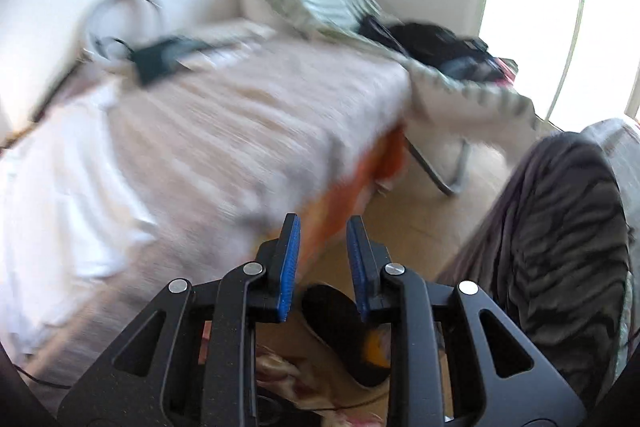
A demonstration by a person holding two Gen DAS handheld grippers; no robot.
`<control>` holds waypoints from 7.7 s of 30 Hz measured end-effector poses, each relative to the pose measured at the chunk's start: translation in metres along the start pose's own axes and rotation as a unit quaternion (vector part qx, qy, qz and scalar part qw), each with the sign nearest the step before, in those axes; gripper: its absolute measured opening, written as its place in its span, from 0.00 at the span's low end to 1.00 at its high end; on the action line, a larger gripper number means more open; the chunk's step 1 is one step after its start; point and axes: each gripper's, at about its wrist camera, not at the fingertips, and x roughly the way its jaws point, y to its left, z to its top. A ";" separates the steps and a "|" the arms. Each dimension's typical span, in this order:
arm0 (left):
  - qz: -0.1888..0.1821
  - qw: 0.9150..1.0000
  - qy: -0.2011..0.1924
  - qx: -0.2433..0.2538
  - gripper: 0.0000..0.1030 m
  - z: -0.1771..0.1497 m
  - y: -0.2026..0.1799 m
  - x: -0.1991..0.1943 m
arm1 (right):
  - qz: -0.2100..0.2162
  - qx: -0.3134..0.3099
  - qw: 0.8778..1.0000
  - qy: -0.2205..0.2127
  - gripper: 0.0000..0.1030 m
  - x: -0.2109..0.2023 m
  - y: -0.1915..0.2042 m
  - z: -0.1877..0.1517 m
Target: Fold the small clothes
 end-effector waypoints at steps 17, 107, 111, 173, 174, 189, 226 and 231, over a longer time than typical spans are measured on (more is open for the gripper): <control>0.131 0.982 0.017 -0.136 0.33 -0.006 0.100 0.020 | 0.146 -0.019 0.969 0.200 0.75 0.453 0.126 -0.034; 0.167 0.927 -0.014 -0.335 0.24 -0.053 0.254 -0.119 | 0.213 -0.025 0.953 0.215 0.50 0.662 0.319 -0.039; 0.206 0.920 -0.027 -0.332 0.24 -0.053 0.274 -0.129 | 0.208 -0.073 0.950 0.221 0.50 0.677 0.360 -0.047; 0.189 0.906 0.003 -0.378 0.24 -0.076 0.314 -0.092 | 0.194 -0.008 0.961 0.197 0.03 0.786 0.293 -0.017; 0.190 0.906 0.004 -0.378 0.24 -0.076 0.314 -0.092 | 0.170 -0.024 0.967 0.190 0.07 0.786 0.296 -0.014; 0.184 0.911 -0.009 -0.370 0.24 -0.074 0.313 -0.096 | 0.249 -0.169 0.919 0.253 0.56 0.737 0.412 -0.046; 0.202 0.909 -0.013 -0.364 0.24 -0.086 0.322 -0.135 | 0.270 -0.095 0.943 0.168 0.42 0.552 0.324 0.000; 0.180 0.910 0.024 -0.373 0.29 -0.101 0.333 -0.138 | 0.261 -0.096 0.946 0.169 0.42 0.466 0.285 -0.031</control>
